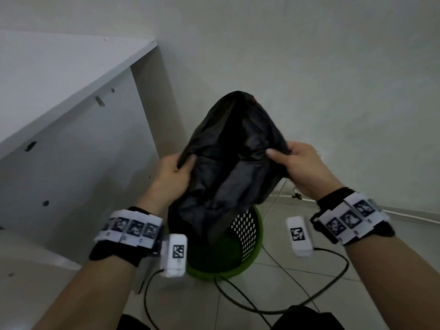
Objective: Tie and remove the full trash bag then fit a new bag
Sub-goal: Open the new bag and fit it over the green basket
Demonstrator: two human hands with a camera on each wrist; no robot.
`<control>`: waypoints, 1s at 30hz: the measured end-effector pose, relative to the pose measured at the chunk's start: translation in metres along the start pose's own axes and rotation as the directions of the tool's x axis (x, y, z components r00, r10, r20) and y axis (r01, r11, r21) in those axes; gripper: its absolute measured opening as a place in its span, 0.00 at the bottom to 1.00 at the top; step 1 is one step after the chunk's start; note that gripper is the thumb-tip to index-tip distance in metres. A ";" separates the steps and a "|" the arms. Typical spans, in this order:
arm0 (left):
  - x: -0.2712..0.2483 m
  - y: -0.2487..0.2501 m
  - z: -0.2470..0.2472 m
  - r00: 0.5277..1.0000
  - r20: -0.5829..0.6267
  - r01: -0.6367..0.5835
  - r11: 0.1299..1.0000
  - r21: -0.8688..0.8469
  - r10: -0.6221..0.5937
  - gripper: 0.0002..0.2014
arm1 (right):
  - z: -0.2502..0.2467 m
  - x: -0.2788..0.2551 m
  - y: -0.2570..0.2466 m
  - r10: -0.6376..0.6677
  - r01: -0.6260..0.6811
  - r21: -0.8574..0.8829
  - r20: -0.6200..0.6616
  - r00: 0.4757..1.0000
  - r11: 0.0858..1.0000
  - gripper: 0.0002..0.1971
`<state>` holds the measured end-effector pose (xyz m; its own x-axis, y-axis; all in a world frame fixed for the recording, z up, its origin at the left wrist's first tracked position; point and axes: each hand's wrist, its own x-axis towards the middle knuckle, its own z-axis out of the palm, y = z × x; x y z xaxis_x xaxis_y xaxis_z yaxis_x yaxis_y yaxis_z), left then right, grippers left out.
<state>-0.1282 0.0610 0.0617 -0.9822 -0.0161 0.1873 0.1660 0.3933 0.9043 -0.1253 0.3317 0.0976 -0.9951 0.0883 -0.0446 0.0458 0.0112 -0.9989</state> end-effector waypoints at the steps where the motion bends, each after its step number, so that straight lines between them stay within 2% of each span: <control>1: 0.006 -0.006 -0.013 0.999 -0.044 0.006 1.000 0.022 -0.005 0.16 | -0.014 0.005 -0.004 -0.018 0.016 -0.039 -0.061 0.998 0.999 0.07; 2: 0.011 -0.009 -0.026 0.997 -0.081 0.006 0.998 0.065 -0.001 0.09 | -0.028 0.010 -0.008 -0.038 0.026 -0.100 -0.118 0.992 0.995 0.11; 3: 0.015 -0.011 -0.039 0.993 -0.116 -0.005 0.995 0.098 0.016 0.09 | -0.043 0.014 -0.012 -0.059 0.032 -0.165 -0.164 0.985 0.986 0.14; 4: 0.017 -0.014 -0.049 0.987 -0.160 -0.010 0.993 0.119 0.029 0.14 | -0.056 0.017 -0.016 -0.088 0.042 -0.225 -0.201 0.976 0.974 0.16; 6: 0.021 -0.020 -0.061 0.980 -0.198 0.009 0.994 0.111 0.013 0.21 | -0.075 0.020 -0.023 -0.167 0.086 -0.306 -0.251 0.953 0.948 0.11; 7: 0.023 -0.024 -0.065 0.978 -0.208 0.015 0.992 0.123 0.011 0.21 | -0.082 0.020 -0.027 -0.213 0.113 -0.345 -0.268 0.940 0.932 0.08; 9: 0.025 -0.030 -0.069 0.969 -0.248 0.016 0.990 0.139 0.020 0.20 | -0.092 0.021 -0.034 -0.309 0.172 -0.419 -0.284 0.908 0.891 0.04; 11: 0.023 -0.023 -0.068 0.971 -0.234 -0.007 0.986 0.167 0.047 0.14 | -0.095 0.021 -0.043 -0.377 0.224 -0.466 -0.267 0.887 0.856 0.03; 13: 0.023 -0.015 -0.063 0.988 -0.146 -0.009 0.967 0.253 0.048 0.13 | -0.090 0.020 -0.052 -0.384 0.266 -0.445 -0.200 0.901 0.855 0.02; 14: 0.024 -0.009 -0.059 0.996 -0.091 0.004 0.952 0.305 0.025 0.18 | -0.085 0.019 -0.056 -0.372 0.280 -0.420 -0.154 0.915 0.863 0.03; 17: 0.024 0.019 -0.043 0.995 0.102 -0.074 0.850 0.522 0.024 0.47 | -0.060 0.014 -0.065 -0.343 0.318 -0.377 0.001 0.939 0.870 0.07; 19: 0.021 0.036 -0.027 0.981 0.173 -0.179 0.784 0.594 0.092 0.57 | -0.041 0.009 -0.070 -0.332 0.350 -0.317 0.112 0.937 0.881 0.08; 21: 0.021 0.050 -0.005 0.963 0.208 -0.262 0.782 0.566 0.172 0.63 | -0.028 0.003 -0.075 -0.294 0.359 -0.250 0.263 0.919 0.899 0.07; 23: 0.023 0.060 0.017 0.934 0.259 -0.349 0.786 0.511 0.246 0.68 | -0.018 -0.006 -0.079 -0.253 0.385 -0.255 0.430 0.867 0.887 0.08; 24: 0.026 0.065 0.025 0.918 0.286 -0.385 0.793 0.472 0.275 0.66 | -0.012 -0.010 -0.082 -0.244 0.413 -0.262 0.499 0.832 0.872 0.09; 25: 0.030 0.070 0.030 0.904 0.304 -0.410 0.809 0.423 0.299 0.57 | -0.008 -0.013 -0.083 -0.242 0.433 -0.256 0.543 0.804 0.864 0.09; 27: 0.037 0.080 0.029 0.898 0.260 -0.427 0.850 0.308 0.356 0.33 | -0.009 -0.016 -0.084 -0.263 0.410 -0.192 0.517 0.814 0.892 0.06; 28: 0.042 0.084 0.024 0.904 0.203 -0.418 0.874 0.249 0.375 0.26 | -0.014 -0.018 -0.081 -0.310 0.428 -0.175 0.461 0.831 0.887 0.10; 30: 0.049 0.094 0.011 0.920 0.089 -0.392 0.895 0.211 0.381 0.21 | -0.021 -0.028 -0.061 -0.431 0.526 -0.199 0.377 0.820 0.827 0.25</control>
<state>-0.1620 0.1074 0.1518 -0.8482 0.2174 0.4830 0.5148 0.5528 0.6552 -0.0984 0.3495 0.1601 -0.8688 -0.3076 0.3881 -0.4680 0.2538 -0.8465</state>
